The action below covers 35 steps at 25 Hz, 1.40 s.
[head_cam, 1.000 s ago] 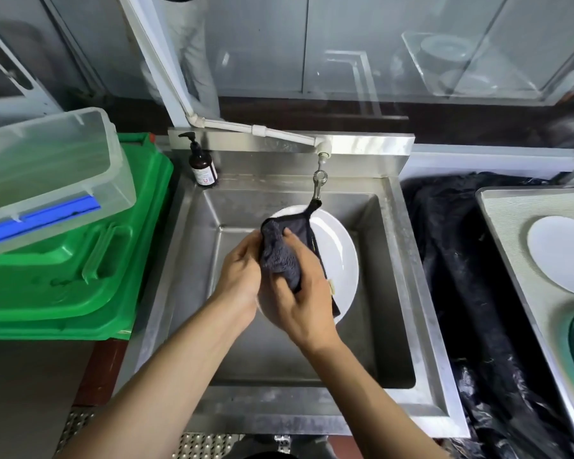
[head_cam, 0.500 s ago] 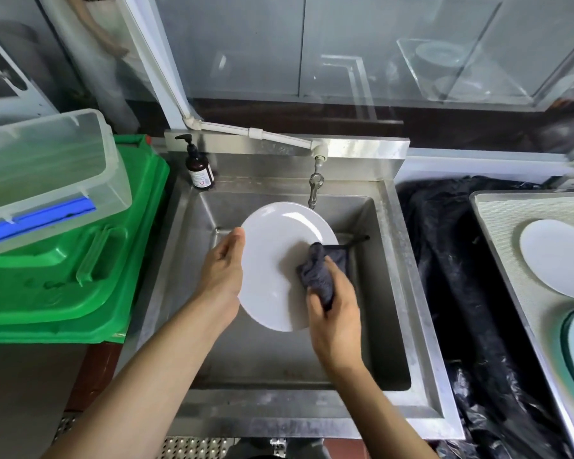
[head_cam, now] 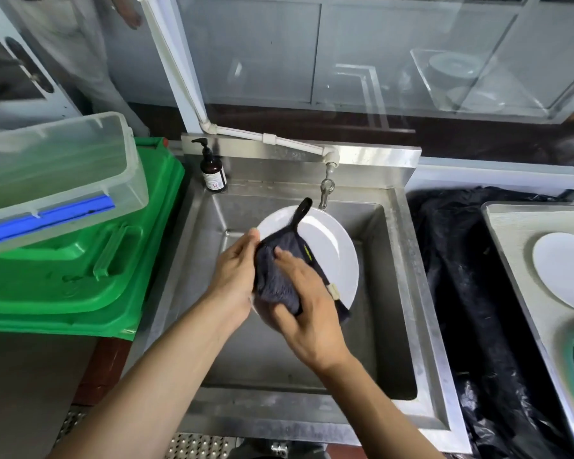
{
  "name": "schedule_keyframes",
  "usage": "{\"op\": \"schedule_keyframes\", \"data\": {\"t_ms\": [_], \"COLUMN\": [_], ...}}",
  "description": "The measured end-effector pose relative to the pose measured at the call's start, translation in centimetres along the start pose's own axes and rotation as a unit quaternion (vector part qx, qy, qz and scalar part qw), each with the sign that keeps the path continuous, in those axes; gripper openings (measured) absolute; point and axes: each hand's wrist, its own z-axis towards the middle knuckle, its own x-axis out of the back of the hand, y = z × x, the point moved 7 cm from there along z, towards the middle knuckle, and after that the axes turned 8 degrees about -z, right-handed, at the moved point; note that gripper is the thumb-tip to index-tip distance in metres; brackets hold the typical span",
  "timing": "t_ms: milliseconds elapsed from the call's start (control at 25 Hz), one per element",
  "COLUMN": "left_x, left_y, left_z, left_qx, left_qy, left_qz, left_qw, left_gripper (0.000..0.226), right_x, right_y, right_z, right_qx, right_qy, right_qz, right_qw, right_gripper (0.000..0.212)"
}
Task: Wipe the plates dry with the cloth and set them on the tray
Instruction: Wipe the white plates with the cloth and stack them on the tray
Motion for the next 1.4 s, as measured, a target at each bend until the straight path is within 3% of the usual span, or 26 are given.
{"op": "schedule_keyframes", "data": {"t_ms": [160,400,640,760,920,1240,1400], "left_x": [1.0,0.3,1.6,1.7,0.8,2.4,2.0], "left_y": [-0.2,-0.9,0.1,-0.5,-1.0,-0.4,-0.9], "left_z": [0.2,-0.7,0.4,0.4,0.1,0.8,-0.1], "left_qx": [0.003,-0.008,0.013,0.008,-0.025,-0.006,-0.038], "left_qy": [0.013,-0.019,0.016,0.026,-0.019,0.022,0.012], "left_qz": [-0.002,0.012,-0.016,-0.011,0.025,0.037,0.091], "left_qw": [1.0,1.0,1.0,1.0,0.999,0.999,0.995], "left_gripper": [0.023,0.041,0.015,0.02,0.032,0.019,0.041], "right_x": [-0.8,0.9,-1.6,-1.2,0.3,-2.0,0.1], "right_y": [0.0,0.5,-0.2,0.3,1.2,-0.2,1.7], "right_z": [-2.4,3.3,-2.9,-0.5,3.4,-2.7,1.7], "right_qx": [0.002,-0.067,-0.005,-0.039,-0.105,-0.011,-0.135], "right_qy": [-0.039,0.022,-0.051,-0.028,0.026,-0.041,0.039], "right_qz": [-0.001,0.013,0.014,0.009,0.019,-0.008,0.011], "right_qw": [0.999,0.997,0.999,0.999,0.994,0.999,0.99], "right_gripper": [0.056,0.058,0.057,0.056,0.058,0.056,0.059]}}
